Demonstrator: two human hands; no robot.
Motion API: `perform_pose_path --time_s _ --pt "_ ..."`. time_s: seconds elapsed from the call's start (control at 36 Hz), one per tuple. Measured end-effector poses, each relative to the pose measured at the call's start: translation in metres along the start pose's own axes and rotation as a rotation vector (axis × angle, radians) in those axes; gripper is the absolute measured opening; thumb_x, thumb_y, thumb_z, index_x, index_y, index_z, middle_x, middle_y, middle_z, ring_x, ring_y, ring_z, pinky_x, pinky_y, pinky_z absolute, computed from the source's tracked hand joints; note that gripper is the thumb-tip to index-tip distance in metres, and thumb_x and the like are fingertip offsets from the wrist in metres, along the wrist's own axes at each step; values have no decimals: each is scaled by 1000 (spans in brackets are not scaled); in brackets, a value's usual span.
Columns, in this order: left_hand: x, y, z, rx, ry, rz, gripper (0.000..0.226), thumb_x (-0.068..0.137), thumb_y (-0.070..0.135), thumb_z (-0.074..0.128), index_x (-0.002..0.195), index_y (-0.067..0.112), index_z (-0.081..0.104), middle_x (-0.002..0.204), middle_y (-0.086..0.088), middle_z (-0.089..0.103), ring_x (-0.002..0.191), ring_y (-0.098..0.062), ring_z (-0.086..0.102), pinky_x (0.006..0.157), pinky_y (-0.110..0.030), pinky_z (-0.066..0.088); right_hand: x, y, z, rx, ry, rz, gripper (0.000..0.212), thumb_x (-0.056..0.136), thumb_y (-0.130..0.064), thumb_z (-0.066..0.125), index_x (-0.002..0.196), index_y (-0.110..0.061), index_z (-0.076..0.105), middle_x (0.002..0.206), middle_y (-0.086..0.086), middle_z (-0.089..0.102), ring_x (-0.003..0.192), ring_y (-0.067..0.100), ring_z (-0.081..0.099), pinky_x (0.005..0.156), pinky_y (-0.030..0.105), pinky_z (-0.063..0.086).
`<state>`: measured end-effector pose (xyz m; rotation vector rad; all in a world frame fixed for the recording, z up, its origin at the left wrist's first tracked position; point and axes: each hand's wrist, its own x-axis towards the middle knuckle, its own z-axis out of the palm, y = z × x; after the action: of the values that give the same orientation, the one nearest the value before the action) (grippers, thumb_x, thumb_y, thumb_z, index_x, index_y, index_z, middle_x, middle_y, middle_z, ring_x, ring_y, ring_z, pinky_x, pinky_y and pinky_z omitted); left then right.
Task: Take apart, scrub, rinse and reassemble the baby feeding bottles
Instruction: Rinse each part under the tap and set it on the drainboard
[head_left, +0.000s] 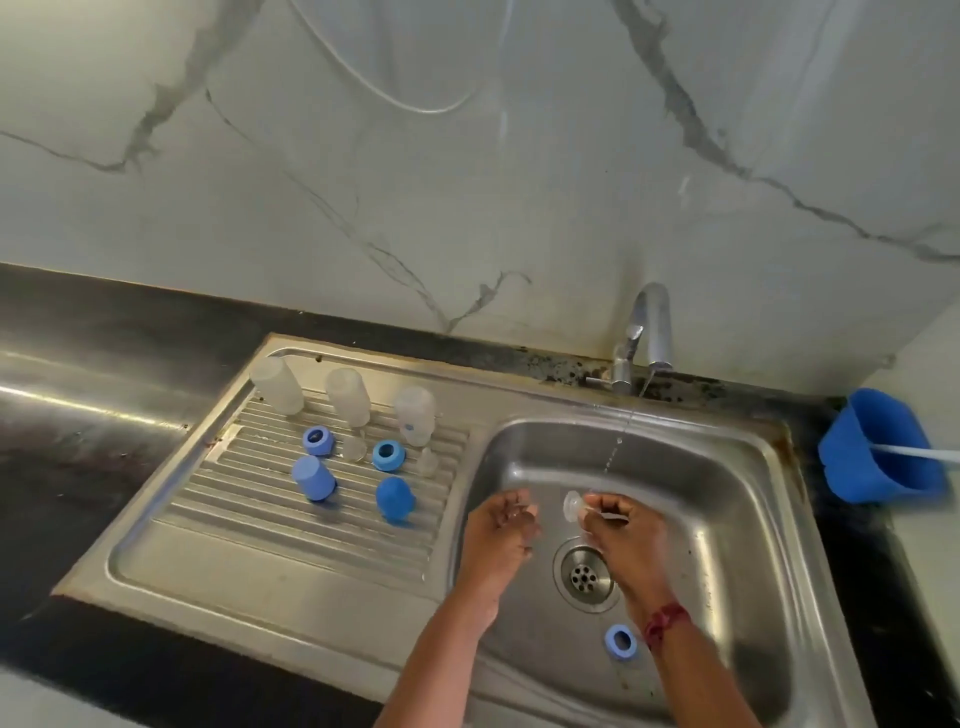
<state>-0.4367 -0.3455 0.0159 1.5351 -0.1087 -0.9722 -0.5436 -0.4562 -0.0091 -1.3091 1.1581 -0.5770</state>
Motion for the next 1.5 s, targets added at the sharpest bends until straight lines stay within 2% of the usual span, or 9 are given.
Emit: perform_pose_path --time_s 0.08,0.22,0.39,0.58,0.67,0.78,0.92,1.14,1.5 --pt "-3 10 -16 -50 25 42 19 91 5 63 102 19 69 88 0 72 81 -14 65 69 -29 50 -6 -9 20 -57 -2 -72 19 83 -7 75 86 -25 74 89 4 75 80 22 72 62 25 58" --pt "0 43 -52 -177 95 161 15 92 3 64 99 16 68 82 -7 70 68 -17 62 60 -26 50 -19 -42 62 -110 -45 -213 27 82 -9 76 94 -33 71 88 -7 74 80 16 71 77 40 60" --pt "10 86 -123 -275 253 273 14 92 3 64 93 17 69 81 -9 70 67 -17 62 52 -20 48 -38 -86 128 -123 -71 -379 24 77 -8 82 95 -20 71 84 -6 72 72 -3 65 69 11 52" --pt "20 111 -216 -352 397 263 12 87 3 70 94 13 70 88 -12 71 72 -20 65 56 -23 52 -49 -113 217 -228 -183 -456 13 82 -7 78 94 -11 76 75 -15 68 67 -9 65 66 4 48" --pt "29 111 -252 -390 417 229 14 88 3 68 90 17 68 83 -6 71 64 -13 64 62 -26 48 -50 -112 255 -297 -216 -484 15 84 -8 76 99 -8 76 85 -7 71 71 -8 65 70 4 48" --pt "46 110 -292 -414 449 189 13 90 6 67 94 18 68 89 -6 71 76 -17 64 66 -29 50 -44 -105 297 -423 -230 -532 18 87 -7 72 104 -8 76 99 -1 73 76 -4 62 72 0 43" --pt "65 112 -324 -446 504 182 12 94 7 64 103 12 68 94 -9 71 83 -21 64 68 -31 50 -39 -98 338 -558 -253 -568 17 87 -6 68 101 -9 77 100 4 73 88 13 66 80 17 48" --pt "97 112 -349 -480 532 136 18 94 5 63 110 8 68 94 -9 71 86 -22 64 70 -32 50 -23 -97 391 -765 -372 -624 20 91 -10 63 106 -8 75 103 9 72 93 19 65 90 30 53" --pt "122 96 -362 -546 579 75 17 91 -4 61 94 12 65 80 -8 65 67 -15 58 56 -26 44 2 -81 434 -991 -445 -613 24 96 -25 61 116 -17 71 114 5 70 103 19 66 100 28 48"
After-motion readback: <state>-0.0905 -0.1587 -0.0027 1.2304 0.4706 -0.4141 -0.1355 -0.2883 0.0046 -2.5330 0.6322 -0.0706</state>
